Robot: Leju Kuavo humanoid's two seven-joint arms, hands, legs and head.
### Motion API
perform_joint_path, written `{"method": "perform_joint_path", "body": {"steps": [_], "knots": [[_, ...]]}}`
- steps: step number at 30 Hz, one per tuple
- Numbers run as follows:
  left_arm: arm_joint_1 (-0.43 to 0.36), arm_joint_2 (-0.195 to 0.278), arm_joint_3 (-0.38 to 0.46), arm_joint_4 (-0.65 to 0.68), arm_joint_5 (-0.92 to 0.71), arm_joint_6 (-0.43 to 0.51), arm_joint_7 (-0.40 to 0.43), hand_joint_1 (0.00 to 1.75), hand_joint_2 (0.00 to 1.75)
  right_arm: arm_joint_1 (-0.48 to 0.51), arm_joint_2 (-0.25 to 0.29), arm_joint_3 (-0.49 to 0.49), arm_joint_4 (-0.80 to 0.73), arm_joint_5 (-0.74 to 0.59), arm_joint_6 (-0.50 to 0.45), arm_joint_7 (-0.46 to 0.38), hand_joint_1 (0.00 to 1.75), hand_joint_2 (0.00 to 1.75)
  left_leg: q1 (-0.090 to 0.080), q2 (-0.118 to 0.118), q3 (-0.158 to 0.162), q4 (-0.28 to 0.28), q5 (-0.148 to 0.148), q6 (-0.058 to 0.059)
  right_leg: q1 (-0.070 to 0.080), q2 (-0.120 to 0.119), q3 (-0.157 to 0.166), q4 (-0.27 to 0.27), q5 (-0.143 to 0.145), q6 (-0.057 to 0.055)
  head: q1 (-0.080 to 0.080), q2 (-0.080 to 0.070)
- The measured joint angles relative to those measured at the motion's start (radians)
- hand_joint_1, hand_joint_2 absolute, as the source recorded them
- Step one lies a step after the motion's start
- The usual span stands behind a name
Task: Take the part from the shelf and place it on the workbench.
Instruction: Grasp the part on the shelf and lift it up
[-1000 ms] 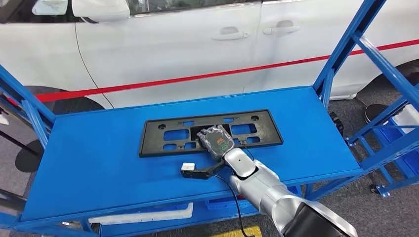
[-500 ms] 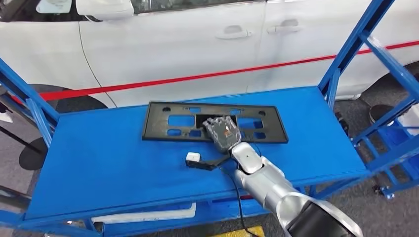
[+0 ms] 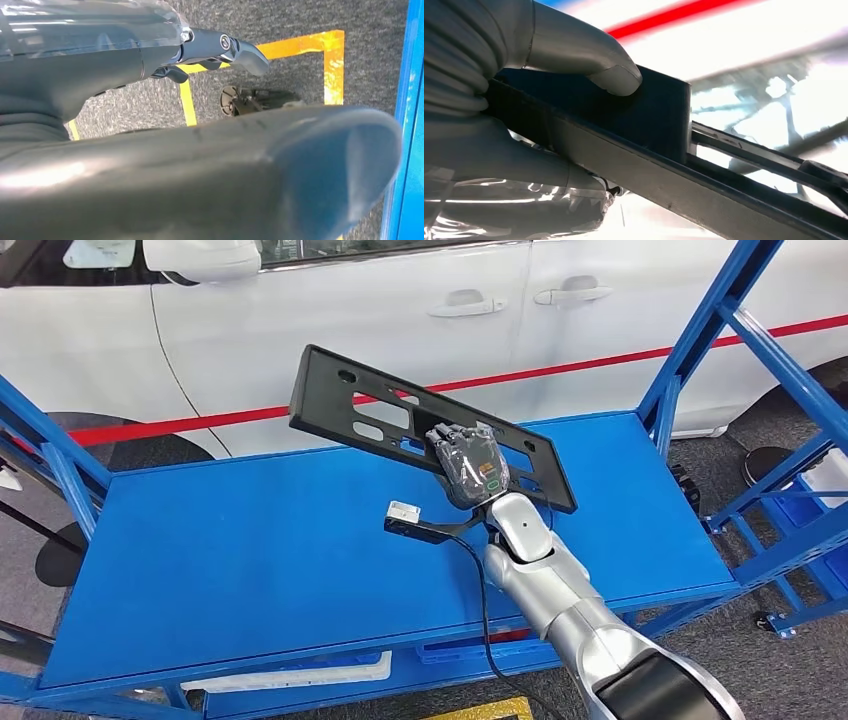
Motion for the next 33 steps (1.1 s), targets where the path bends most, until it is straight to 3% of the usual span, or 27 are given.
{"method": "perform_joint_path", "body": {"steps": [2,6,9,13,20,24,30,33], "knots": [[0.000,0.000,-0.002,0.000,0.001,0.000,-0.001,0.00,0.00,0.002,0.003,-0.055,-0.048,-0.026,0.000,-0.057,1.75,1.75,0.000,0.000,0.000,0.000,0.000,0.000,0.000,-0.001,0.000,0.000,0.000,0.000,0.000,0.000],[0.001,0.000,-0.003,0.000,0.001,0.003,0.000,0.00,0.00,0.012,0.016,-0.152,-0.159,-0.096,0.000,-0.128,1.75,0.00,-0.001,0.000,-0.001,0.000,0.000,0.000,0.000,-0.002,0.000,0.000,0.000,0.000,0.000,0.000],[0.001,0.000,-0.003,0.000,0.001,0.009,0.003,0.00,0.00,0.031,0.025,-0.179,-0.240,-0.119,0.000,-0.140,1.75,0.00,-0.002,0.000,-0.001,0.000,0.000,0.000,0.000,-0.001,0.000,0.000,0.000,0.000,0.000,0.000],[0.000,0.000,-0.003,0.000,0.001,0.011,0.003,0.00,0.00,0.049,0.037,-0.195,-0.320,-0.155,0.000,-0.155,1.75,1.75,-0.003,0.000,-0.001,0.000,0.000,0.000,-0.001,-0.002,0.000,-0.001,0.000,0.000,0.000,0.000],[0.000,-0.002,-0.002,0.000,0.001,0.020,0.007,0.00,0.00,0.062,0.041,-0.232,-0.407,-0.228,0.000,-0.180,1.75,1.75,-0.003,0.000,-0.001,0.000,0.000,0.000,-0.001,-0.002,0.000,-0.001,0.000,0.000,0.000,0.000],[0.000,-0.002,-0.002,0.000,0.001,0.022,0.008,0.00,0.00,0.063,0.041,-0.246,-0.436,-0.247,0.000,-0.175,1.75,0.00,-0.003,0.000,-0.001,0.000,0.000,0.000,-0.001,-0.002,0.000,-0.001,0.000,0.000,0.000,0.000],[0.000,-0.004,-0.002,0.000,0.001,0.013,0.004,0.00,0.00,0.065,0.041,-0.248,-0.476,-0.256,0.000,-0.151,1.75,0.00,-0.002,0.000,-0.001,0.000,0.000,0.000,-0.001,-0.001,0.000,-0.001,0.000,0.000,0.000,0.000],[-0.001,-0.005,-0.002,0.000,0.001,0.009,0.000,0.00,0.00,0.065,0.040,-0.244,-0.494,-0.343,0.019,-0.146,1.75,0.00,-0.002,0.000,-0.001,0.000,0.000,0.000,-0.001,-0.001,0.000,-0.001,0.000,0.000,0.000,0.000]]}}
